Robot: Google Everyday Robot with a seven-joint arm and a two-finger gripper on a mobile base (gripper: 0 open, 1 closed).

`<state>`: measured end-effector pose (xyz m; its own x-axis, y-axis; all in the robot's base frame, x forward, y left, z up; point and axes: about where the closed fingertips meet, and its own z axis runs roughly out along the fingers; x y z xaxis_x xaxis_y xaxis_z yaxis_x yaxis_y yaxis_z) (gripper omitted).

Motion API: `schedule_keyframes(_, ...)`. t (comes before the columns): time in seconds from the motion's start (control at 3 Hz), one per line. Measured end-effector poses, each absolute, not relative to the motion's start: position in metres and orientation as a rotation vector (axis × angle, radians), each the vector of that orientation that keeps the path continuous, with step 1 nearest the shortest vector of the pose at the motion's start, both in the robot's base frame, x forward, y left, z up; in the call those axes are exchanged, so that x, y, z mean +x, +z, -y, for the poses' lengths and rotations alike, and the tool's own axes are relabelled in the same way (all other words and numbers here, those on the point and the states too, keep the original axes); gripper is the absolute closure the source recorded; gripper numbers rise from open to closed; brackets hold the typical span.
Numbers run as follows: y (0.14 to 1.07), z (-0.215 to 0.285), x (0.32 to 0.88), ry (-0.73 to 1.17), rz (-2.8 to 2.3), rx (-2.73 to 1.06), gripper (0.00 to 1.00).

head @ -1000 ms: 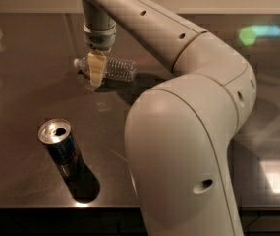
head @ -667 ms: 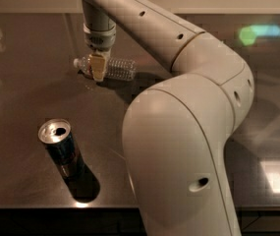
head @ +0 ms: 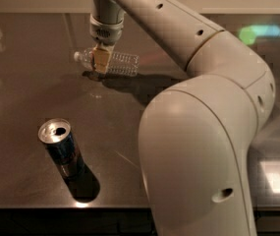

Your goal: Place water bottle upright

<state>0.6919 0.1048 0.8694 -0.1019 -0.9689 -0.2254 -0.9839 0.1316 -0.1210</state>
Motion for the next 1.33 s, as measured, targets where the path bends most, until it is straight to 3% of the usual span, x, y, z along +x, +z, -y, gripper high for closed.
schedule_keyframes(0.33,0.900,-0.098,0.675,0.223,-2.093,-1.866,1.00)
schedule_keyframes(1.33,0.964,-0.097,0.609,0.668,-1.750,-1.639,1.00)
